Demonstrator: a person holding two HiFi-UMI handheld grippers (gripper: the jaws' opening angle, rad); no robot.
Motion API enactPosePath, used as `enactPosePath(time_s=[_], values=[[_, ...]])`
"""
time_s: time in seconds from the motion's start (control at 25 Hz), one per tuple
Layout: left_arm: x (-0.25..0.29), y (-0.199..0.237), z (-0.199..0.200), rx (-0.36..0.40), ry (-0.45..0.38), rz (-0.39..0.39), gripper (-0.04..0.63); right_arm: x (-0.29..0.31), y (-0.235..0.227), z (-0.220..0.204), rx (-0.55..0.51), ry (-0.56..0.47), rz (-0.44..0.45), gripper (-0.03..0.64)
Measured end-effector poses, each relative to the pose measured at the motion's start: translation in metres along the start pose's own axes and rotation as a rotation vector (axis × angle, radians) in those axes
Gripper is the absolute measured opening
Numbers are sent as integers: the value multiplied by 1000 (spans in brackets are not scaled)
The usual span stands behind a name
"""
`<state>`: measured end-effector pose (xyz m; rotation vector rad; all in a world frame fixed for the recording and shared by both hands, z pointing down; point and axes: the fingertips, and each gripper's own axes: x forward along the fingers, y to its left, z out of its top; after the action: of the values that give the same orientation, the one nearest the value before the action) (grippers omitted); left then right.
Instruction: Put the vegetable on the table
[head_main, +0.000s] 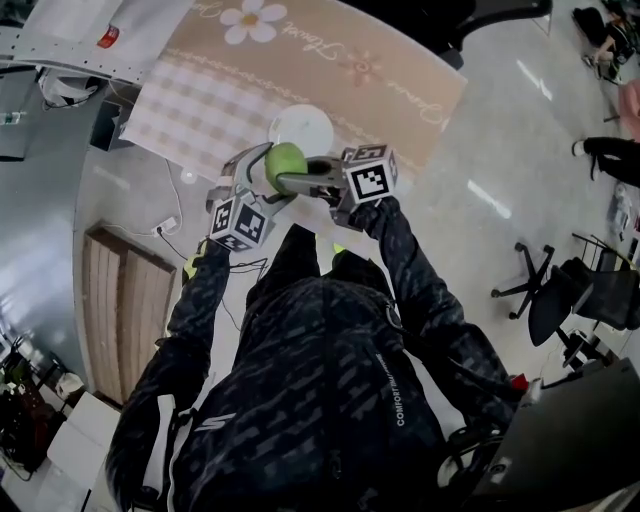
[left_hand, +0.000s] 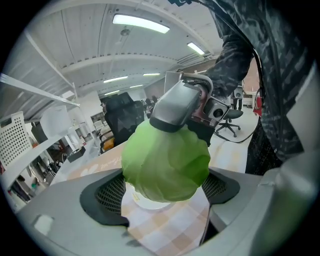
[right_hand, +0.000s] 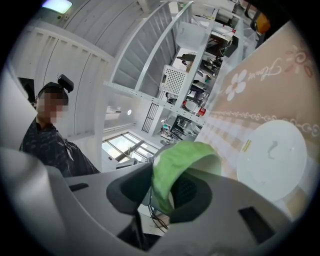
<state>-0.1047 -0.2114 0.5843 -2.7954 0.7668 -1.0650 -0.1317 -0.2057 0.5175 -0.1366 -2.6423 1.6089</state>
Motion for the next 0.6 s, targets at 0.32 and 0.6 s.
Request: enactPosePath(time_s=[0.32,0.6], values=[[22,15,-21,10,38,-43,465,4,-32,8,25,-12,-33,98],[37,23,-36,31,67,-70,465,4,-57,11,51,-25,-60,106]])
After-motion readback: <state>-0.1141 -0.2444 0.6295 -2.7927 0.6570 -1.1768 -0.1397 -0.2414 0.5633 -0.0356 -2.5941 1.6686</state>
